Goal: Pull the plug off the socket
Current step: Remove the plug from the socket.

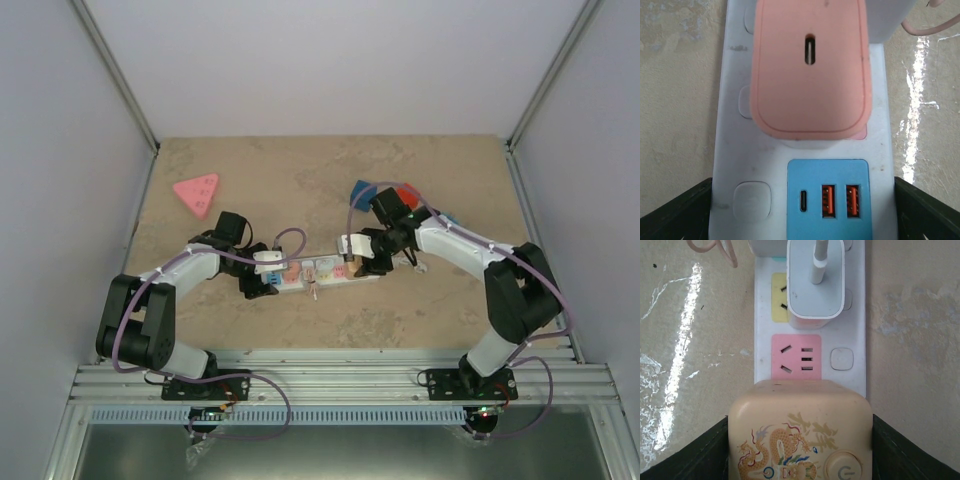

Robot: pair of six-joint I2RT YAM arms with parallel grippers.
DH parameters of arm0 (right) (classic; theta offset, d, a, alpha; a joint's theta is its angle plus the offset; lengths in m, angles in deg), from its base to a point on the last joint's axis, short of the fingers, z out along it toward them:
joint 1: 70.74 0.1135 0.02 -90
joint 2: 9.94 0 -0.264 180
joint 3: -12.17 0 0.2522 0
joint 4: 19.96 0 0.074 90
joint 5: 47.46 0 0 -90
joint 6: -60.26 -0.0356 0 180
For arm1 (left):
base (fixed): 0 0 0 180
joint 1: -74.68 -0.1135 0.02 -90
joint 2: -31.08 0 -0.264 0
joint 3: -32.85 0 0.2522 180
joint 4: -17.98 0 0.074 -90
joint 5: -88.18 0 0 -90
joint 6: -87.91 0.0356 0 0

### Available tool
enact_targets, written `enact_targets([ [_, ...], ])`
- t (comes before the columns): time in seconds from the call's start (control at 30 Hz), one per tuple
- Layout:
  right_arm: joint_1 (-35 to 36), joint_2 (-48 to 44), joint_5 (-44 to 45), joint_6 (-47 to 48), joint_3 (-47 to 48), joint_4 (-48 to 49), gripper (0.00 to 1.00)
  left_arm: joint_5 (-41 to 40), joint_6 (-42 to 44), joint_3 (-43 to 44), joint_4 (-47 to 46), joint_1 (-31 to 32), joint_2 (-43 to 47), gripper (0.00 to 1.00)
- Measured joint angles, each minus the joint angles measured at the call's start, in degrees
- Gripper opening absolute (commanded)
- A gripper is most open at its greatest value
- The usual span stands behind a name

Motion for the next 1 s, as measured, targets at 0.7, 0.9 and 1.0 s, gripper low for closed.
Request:
enact_targets([
  [0.7, 2.05, -4.22, 3.69, 0.59, -3.02, 2.40, 0.25, 0.57, 0.39, 0.00, -0.50, 0.00, 0.00, 0.00],
  [0.9, -0.59, -3.56, -0.37, 0.92, -2.01, 0.72, 0.25, 1.42, 0.11, 0.00, -0.57, -0.04, 0.00, 0.00],
  [1.0, -1.81, -3.48, -2.62, 1.20, -1.51, -0.35, 0.25, 1.99, 0.09, 0.00, -0.68, -0.04, 0.00, 0.00],
])
